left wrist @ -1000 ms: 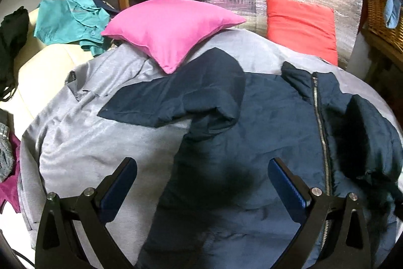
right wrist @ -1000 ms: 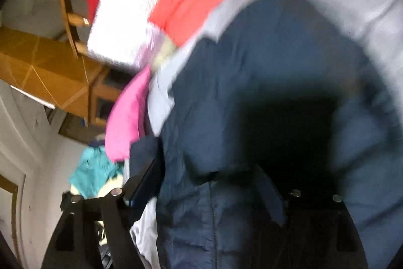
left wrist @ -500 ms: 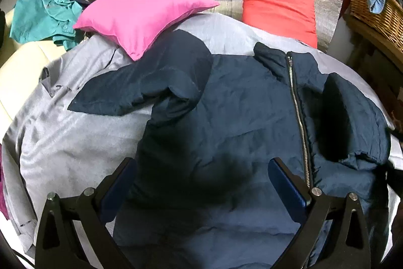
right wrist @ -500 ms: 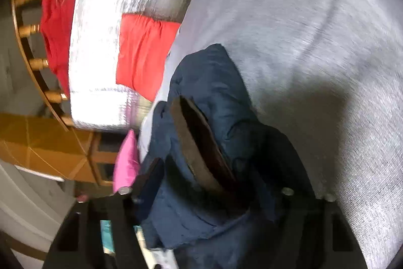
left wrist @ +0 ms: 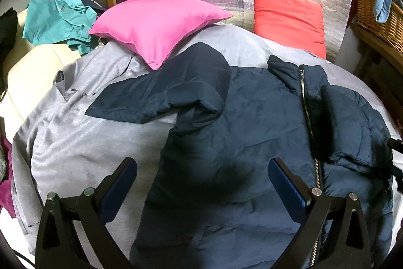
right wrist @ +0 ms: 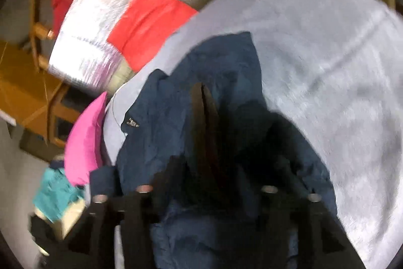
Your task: Fold large clothes
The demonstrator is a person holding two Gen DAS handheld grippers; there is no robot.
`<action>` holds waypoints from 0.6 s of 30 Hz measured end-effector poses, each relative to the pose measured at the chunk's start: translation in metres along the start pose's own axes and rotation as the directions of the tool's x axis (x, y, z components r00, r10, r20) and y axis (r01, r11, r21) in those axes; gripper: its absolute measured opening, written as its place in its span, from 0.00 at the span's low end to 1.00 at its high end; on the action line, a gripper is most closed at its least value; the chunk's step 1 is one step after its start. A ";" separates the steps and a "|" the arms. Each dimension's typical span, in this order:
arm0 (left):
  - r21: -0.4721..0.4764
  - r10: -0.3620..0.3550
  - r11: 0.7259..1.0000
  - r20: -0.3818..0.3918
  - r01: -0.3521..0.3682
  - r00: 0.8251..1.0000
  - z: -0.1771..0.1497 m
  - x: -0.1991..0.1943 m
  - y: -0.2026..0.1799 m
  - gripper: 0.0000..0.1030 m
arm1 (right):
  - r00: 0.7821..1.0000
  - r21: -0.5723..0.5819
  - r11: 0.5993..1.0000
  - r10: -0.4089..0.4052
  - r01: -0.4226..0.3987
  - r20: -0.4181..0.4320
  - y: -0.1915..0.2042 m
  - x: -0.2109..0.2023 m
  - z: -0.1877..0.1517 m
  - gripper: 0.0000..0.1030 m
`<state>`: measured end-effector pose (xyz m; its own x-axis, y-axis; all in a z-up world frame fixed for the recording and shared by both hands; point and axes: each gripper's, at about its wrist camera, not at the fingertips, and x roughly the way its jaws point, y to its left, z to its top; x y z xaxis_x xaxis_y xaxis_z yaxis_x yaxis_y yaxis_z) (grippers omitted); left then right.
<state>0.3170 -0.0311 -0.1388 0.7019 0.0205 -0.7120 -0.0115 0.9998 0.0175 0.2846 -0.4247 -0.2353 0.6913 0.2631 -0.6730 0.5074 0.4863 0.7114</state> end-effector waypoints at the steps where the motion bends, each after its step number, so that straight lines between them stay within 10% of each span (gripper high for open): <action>1: -0.001 0.001 1.000 0.000 -0.001 1.000 0.000 0.000 0.002 1.00 | 1.000 0.034 0.999 0.014 -0.014 -0.011 -0.009 -0.003 0.001 0.56; 7: -0.014 0.005 1.000 0.013 -0.005 1.000 0.002 -0.003 0.009 1.00 | 0.994 0.043 0.998 0.042 -0.047 0.099 -0.019 -0.039 0.012 0.57; 13: 0.024 0.001 1.000 0.015 -0.002 1.000 -0.002 -0.003 -0.004 1.00 | 0.996 0.007 0.996 0.092 -0.092 0.020 -0.011 -0.003 0.015 0.62; 18: 0.024 0.007 1.000 0.014 -0.008 1.000 -0.001 -0.003 0.000 1.00 | 0.991 -0.050 0.992 0.107 -0.112 -0.081 0.007 0.022 0.004 0.33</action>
<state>0.3142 -0.0309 -0.1371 0.7119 0.0278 -0.7018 0.0004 0.9992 0.0399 0.3053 -0.4187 -0.2446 0.6981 0.3800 -0.6068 0.4006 0.4951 0.7710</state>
